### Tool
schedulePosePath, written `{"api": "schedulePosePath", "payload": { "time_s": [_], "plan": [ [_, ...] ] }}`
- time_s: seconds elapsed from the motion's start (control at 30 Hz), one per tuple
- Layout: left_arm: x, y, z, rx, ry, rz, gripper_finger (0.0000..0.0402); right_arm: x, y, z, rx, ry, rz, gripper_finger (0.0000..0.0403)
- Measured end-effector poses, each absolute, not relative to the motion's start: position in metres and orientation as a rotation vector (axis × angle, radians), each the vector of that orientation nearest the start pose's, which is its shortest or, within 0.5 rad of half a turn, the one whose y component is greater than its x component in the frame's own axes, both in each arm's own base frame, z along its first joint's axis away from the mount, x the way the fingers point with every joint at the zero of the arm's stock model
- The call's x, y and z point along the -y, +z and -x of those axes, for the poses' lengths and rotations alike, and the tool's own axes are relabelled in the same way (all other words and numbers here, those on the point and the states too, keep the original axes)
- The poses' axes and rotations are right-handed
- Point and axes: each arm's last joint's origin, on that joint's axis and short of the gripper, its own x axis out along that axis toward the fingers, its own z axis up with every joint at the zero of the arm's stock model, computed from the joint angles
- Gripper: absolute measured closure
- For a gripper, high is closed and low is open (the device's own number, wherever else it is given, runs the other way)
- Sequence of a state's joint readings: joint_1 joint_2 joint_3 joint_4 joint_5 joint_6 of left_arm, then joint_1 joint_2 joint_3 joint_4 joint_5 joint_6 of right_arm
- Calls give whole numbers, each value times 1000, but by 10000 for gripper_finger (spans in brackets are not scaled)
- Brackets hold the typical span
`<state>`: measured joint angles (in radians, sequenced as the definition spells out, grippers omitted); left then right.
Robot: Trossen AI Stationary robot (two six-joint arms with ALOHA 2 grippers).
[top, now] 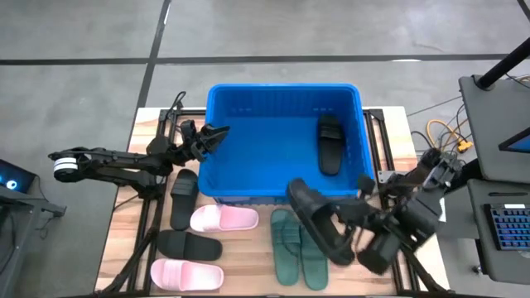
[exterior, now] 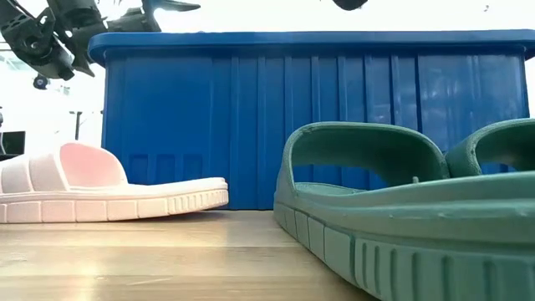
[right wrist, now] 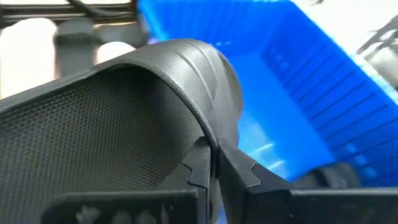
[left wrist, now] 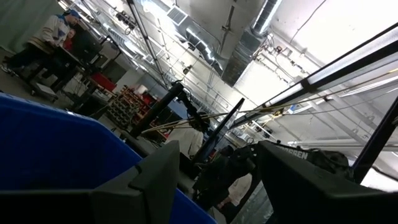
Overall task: Pick and place slides into bin
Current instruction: Put the black slide into the blue container
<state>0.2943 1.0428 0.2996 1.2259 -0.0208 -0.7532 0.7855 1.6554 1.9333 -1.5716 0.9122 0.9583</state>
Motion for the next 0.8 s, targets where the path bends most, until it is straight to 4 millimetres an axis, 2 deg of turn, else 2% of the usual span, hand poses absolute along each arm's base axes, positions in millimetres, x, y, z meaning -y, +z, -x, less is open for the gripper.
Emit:
{"api": "schedulePosePath", "payload": {
  "time_s": [0.2, 0.4, 0.63, 0.7, 0.8],
  "plan": [
    [-57, 255, -185, 571, 112, 666, 201, -148, 420, -236, -690, -559, 125, 394],
    [-57, 255, -185, 571, 112, 666, 201, -108, 422, -246, -734, -659, 174, 394],
    [-57, 253, -186, 560, 109, 667, 201, -60, 417, -259, -879, -723, 269, 394],
    [-57, 253, -186, 560, 110, 667, 201, -45, 413, -267, -950, -693, 251, 394],
    [-57, 253, -186, 559, 110, 666, 201, -25, 405, -276, -975, -756, 271, 394]
  ]
}}
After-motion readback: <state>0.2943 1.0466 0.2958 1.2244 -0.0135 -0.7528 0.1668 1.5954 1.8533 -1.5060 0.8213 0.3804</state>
